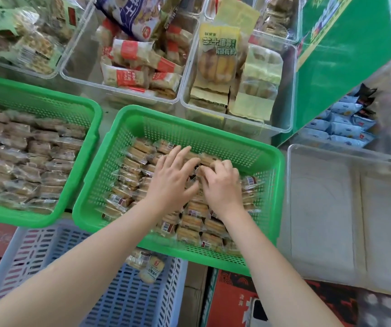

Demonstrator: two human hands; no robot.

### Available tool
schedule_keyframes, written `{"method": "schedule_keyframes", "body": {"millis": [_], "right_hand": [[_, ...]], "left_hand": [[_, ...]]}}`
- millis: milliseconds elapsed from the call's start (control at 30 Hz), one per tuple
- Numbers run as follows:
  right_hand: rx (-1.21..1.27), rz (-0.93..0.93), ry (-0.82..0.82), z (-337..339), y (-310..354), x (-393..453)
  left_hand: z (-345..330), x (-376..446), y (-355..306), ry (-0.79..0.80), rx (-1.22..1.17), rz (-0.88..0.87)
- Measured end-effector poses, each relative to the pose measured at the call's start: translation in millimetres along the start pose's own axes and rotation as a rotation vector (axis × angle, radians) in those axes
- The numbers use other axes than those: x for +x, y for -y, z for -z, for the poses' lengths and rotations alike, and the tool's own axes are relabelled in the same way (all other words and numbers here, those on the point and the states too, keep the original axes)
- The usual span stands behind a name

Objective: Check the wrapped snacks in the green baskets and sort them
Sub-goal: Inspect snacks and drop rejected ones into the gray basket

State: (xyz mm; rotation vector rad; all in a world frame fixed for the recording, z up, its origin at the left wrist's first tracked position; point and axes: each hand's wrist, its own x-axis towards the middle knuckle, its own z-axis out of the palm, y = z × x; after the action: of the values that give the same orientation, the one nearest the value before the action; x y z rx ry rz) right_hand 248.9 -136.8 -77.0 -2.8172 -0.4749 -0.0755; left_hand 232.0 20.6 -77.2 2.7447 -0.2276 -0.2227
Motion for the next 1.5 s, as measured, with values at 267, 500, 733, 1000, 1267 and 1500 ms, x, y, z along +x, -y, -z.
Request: {"method": "schedule_keyframes", "body": {"millis": [267,500,733,1000,1267,1500], "right_hand": [[0.05,-0.404,0.16,13,-17,34],[0.268,-0.518,0.248,14,-27,42],[0.793,-0.571,0.12,65,-23,29],[1.592,-0.79,0.025,136,9,-21],[1.509,-0.804,0.097,144,44,-88],[1.527,-0.681,0.218,158,68,-126]], "left_hand": [[-14,-4,10,0.153,0.073,-0.137],[-12,-4,6,0.209,0.116,-0.106],[6,-3,-2,0.28,0.04,-0.038],[75,-41,-54,0.083,-1.611,0.614],[93,-115,-69,0.059,-1.734,0.49],[101,-165,-81,0.131,-1.847,0.432]]}}
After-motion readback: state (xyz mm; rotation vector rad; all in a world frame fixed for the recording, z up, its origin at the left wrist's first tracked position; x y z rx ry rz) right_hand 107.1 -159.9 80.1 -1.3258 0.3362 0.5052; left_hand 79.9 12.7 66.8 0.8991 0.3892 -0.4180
